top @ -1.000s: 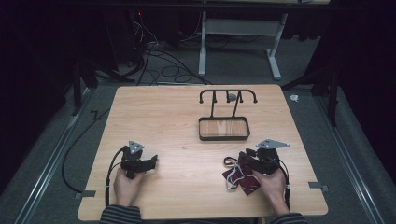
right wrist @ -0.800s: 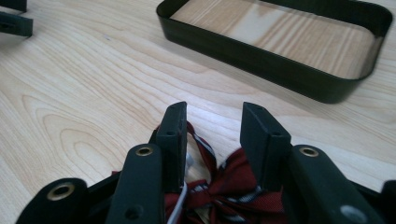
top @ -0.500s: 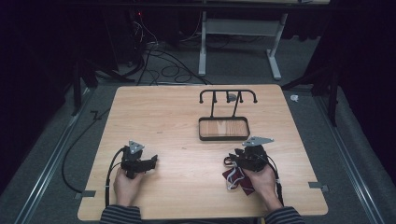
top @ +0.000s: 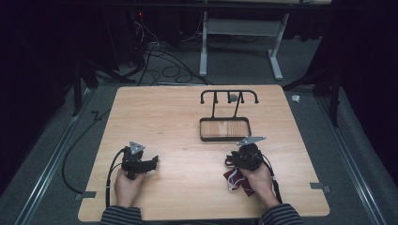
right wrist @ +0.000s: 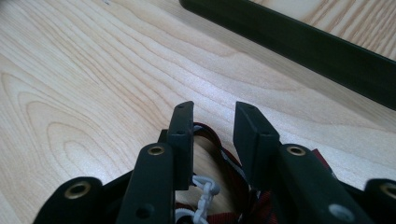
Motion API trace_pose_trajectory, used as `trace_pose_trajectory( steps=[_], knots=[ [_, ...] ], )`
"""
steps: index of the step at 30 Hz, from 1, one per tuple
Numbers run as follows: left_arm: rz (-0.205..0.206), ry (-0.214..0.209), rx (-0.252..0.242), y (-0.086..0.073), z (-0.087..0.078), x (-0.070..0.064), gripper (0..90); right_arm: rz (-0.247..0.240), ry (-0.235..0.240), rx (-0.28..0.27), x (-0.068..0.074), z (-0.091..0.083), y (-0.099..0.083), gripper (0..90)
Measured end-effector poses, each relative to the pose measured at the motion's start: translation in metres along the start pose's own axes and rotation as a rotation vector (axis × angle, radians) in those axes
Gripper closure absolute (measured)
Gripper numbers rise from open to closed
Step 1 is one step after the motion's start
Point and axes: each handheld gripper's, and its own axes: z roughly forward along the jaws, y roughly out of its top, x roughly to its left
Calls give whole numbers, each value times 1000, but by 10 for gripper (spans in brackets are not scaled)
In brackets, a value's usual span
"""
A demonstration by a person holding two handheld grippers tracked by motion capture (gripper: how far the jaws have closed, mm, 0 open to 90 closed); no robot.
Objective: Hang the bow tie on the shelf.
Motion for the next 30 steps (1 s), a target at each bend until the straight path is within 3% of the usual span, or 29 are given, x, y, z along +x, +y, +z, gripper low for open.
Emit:
trace_pose_trajectory(
  steps=[8,14,20,30],
  knots=[
    [0,0,0,0,0,0,216,4,-14,45,-4,9,-1,819],
    [0,0,0,0,0,0,216,-2,-15,50,-5,11,-1,900],
    [0,0,0,0,0,0,216,0,-11,52,-4,10,-1,900],
    [0,0,0,0,0,0,216,19,-10,-26,-9,-8,0,900]
  ],
)
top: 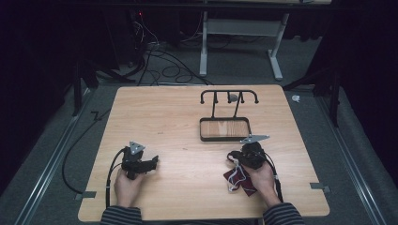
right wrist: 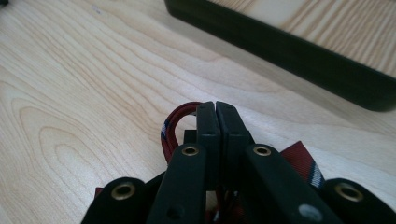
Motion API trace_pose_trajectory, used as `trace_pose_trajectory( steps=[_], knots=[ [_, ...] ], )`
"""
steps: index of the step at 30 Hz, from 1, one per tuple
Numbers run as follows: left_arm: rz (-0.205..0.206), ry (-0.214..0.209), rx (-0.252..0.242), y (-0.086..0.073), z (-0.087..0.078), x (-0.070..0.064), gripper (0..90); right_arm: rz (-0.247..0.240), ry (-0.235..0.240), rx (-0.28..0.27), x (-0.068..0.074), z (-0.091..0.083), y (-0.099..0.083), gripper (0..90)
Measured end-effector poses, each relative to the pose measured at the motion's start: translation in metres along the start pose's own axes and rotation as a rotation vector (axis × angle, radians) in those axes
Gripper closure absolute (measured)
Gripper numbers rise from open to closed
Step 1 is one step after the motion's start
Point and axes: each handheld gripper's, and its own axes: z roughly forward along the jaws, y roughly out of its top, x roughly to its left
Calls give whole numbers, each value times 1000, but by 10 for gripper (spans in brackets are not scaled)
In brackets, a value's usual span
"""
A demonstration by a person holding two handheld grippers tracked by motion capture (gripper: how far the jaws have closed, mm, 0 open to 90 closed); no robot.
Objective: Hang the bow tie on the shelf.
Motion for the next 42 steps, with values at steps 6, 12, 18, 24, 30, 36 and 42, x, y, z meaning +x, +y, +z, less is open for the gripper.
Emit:
trace_pose_trajectory(
  steps=[6,12,18,24,30,36,42],
  knots=[
    [0,0,0,0,0,0,216,7,-11,-36,-3,-12,2,900],
    [0,0,0,0,0,0,216,-7,-26,-72,-3,-27,8,900],
    [-2,0,-2,0,0,0,216,-17,-43,-96,-4,-38,14,900],
    [-2,0,-3,0,0,0,216,-28,-62,-117,-5,-47,23,900],
    [-3,0,-3,0,0,0,216,-46,-75,-142,-4,-56,32,900],
    [-2,0,-2,0,0,0,216,-58,-90,-164,-4,-63,41,900],
    [-2,0,-2,0,0,0,216,-66,-97,-180,-5,-68,47,900]
  ],
)
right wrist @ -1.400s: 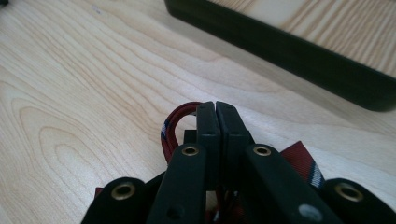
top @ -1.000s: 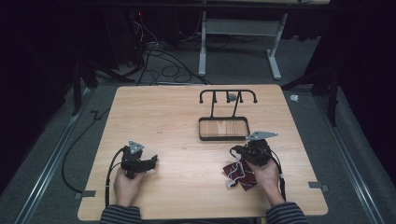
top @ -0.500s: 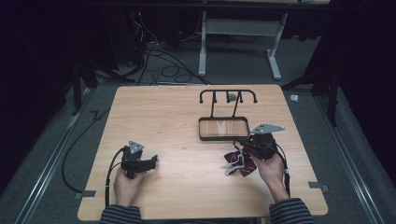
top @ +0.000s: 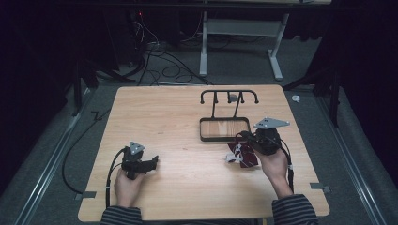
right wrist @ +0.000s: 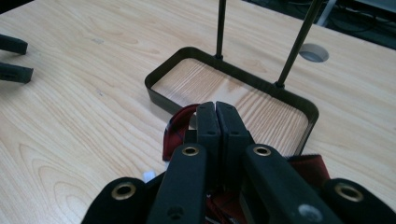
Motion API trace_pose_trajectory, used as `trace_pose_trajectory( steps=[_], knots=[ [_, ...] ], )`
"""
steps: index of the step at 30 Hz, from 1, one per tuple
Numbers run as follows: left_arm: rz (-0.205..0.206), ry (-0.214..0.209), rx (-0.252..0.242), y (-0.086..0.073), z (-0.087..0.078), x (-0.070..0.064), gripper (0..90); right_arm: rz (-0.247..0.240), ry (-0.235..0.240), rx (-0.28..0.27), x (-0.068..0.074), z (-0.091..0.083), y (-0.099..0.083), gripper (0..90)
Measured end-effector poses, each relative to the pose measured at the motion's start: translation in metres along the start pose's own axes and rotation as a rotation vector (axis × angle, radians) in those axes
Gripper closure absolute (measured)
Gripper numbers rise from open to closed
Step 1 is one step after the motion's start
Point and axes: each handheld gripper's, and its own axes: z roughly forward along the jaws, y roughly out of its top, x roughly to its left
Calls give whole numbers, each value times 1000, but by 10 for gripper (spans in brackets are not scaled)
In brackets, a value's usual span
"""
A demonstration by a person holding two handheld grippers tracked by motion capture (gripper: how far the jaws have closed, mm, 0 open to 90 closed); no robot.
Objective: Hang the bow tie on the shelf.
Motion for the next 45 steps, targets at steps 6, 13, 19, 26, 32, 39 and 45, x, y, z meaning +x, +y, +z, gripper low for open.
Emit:
trace_pose_trajectory(
  steps=[6,13,19,26,32,39,45],
  knots=[
    [0,0,0,0,0,0,216,-20,-8,-16,0,-3,9,900],
    [0,0,0,0,0,0,216,-30,-12,-31,-1,-6,20,900],
    [1,0,1,0,0,0,217,-50,-15,-48,2,-11,35,900],
    [1,-1,2,0,0,0,216,-67,-18,-56,3,-10,46,900],
    [0,0,2,0,0,0,216,-71,-15,-68,2,-7,55,900],
    [0,0,1,0,0,0,216,-86,-17,-80,4,-4,66,900],
    [1,0,2,0,0,0,216,-85,-21,-82,3,-1,71,900]
  ],
)
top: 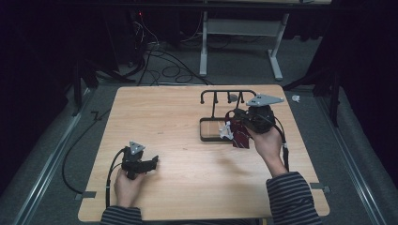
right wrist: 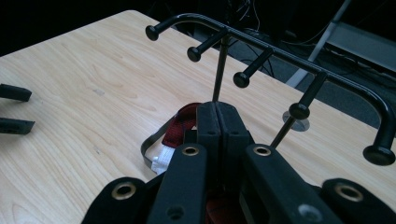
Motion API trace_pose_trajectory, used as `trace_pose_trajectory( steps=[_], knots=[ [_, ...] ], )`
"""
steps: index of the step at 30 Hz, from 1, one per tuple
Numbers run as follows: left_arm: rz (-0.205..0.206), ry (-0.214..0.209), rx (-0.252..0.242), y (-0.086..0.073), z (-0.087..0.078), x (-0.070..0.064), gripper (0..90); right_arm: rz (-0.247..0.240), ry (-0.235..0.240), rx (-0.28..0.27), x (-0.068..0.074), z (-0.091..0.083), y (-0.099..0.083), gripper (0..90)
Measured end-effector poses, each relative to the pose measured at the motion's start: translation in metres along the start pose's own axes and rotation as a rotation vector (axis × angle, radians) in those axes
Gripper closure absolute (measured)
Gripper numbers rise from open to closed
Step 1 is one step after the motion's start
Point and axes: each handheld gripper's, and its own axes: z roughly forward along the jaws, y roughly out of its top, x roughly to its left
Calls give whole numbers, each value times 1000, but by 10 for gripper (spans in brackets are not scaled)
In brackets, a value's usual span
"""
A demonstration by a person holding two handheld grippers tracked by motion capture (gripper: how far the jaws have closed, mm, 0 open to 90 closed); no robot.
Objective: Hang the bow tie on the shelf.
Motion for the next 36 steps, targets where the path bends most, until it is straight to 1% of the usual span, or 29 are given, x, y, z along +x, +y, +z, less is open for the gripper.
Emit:
trace_pose_trajectory(
  steps=[6,10,14,18,21,23,28,32,36],
  knots=[
    [1,0,-1,0,0,0,215,13,-2,-4,-3,4,4,900],
    [1,1,-1,0,0,0,215,-4,-10,7,-4,9,8,900],
    [1,1,-1,0,0,0,215,8,-6,-4,-5,12,13,900],
    [0,1,-1,0,0,0,215,3,-10,-2,-7,16,16,900],
    [0,1,-2,0,0,0,215,13,-10,-9,-9,19,17,900],
    [0,1,-1,0,0,0,215,33,-9,-13,-11,22,18,900],
    [2,1,0,0,0,0,215,24,-17,-20,-11,25,21,900],
    [2,1,0,0,0,0,215,17,-29,-21,-10,27,26,900],
    [2,2,-1,0,0,0,215,11,-28,-26,-11,29,29,900]
  ],
)
